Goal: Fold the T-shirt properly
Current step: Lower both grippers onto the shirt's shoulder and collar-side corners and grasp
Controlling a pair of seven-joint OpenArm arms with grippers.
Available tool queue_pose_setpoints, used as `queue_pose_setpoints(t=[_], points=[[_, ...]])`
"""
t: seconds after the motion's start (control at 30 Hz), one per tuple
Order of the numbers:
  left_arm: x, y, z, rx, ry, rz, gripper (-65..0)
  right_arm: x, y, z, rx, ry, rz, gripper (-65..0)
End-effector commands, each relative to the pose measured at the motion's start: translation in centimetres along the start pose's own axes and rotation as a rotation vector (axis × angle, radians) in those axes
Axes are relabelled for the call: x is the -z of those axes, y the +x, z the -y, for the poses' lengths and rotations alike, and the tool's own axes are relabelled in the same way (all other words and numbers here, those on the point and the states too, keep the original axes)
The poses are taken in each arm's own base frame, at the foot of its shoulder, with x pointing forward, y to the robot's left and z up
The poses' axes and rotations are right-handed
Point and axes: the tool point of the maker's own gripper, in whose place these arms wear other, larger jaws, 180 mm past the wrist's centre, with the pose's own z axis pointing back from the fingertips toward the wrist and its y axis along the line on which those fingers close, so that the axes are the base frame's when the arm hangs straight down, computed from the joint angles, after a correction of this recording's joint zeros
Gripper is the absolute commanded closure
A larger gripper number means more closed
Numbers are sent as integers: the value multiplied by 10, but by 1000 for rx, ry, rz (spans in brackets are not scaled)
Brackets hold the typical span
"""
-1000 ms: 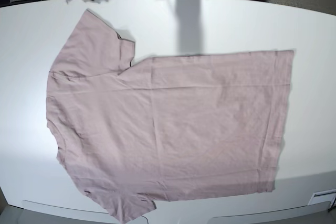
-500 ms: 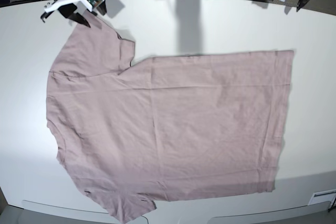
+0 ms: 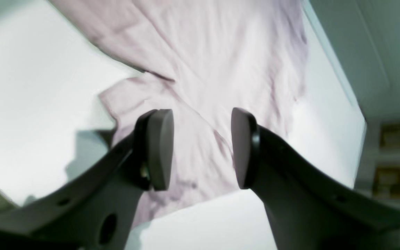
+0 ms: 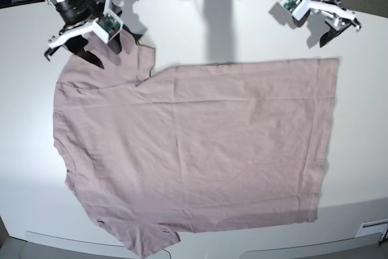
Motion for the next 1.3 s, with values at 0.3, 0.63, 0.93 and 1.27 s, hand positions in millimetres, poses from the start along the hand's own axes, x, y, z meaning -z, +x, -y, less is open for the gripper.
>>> queue_pose_setpoints(t=[0.3, 0.63, 0.93, 1.27], points=[[27, 6, -18, 164, 23, 145, -420, -6, 3, -21, -86, 142, 21, -276], [86, -58, -32, 199, 15, 5, -420, -5, 4, -21, -82, 138, 20, -276], [103, -78, -21, 130, -48, -49, -420, 2, 12, -5, -94, 93, 49, -276], [114, -93, 31, 294, -174, -54, -420, 5, 22, -2, -33, 97, 89, -276]])
